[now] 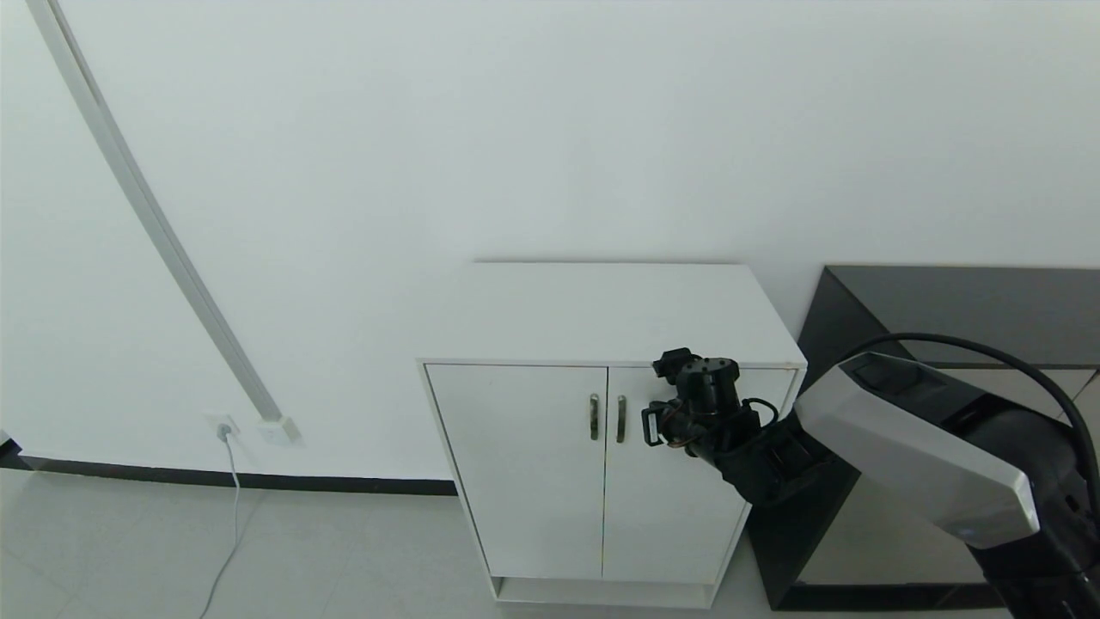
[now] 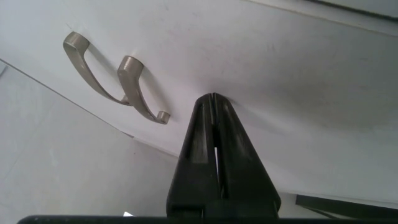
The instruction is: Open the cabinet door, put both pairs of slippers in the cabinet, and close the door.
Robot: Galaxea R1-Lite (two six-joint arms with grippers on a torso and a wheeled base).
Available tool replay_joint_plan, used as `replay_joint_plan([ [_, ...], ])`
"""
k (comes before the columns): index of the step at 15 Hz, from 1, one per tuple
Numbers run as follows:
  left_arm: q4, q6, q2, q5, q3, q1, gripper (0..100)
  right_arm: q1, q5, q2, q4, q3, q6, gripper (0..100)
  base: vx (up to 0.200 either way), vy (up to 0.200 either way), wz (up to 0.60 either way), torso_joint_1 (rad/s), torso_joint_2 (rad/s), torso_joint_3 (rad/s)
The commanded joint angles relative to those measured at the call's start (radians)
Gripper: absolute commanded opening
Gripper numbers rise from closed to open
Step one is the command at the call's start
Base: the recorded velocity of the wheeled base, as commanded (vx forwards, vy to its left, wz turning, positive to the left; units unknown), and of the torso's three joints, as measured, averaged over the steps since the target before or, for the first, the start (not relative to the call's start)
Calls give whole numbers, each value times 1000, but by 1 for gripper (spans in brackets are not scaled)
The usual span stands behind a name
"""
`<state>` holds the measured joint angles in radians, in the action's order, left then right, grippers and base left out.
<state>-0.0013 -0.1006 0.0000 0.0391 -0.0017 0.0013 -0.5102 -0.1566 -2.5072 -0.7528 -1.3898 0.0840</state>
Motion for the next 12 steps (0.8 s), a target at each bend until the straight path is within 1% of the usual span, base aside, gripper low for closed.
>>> replay_joint_plan([
  [1, 0, -1, 0, 1, 0, 0, 0, -1, 0, -2, 9, -17, 0, 0, 0, 0, 0, 0, 0, 0],
  [9, 0, -1, 0, 1, 0, 0, 0, -1, -14, -1, 13, -25, -1, 0, 0, 0, 0, 0, 0, 0],
  [12, 0, -2, 0, 1, 0, 0, 0, -8, -43, 30, 6, 23, -1, 0, 0, 0, 0, 0, 0, 0],
])
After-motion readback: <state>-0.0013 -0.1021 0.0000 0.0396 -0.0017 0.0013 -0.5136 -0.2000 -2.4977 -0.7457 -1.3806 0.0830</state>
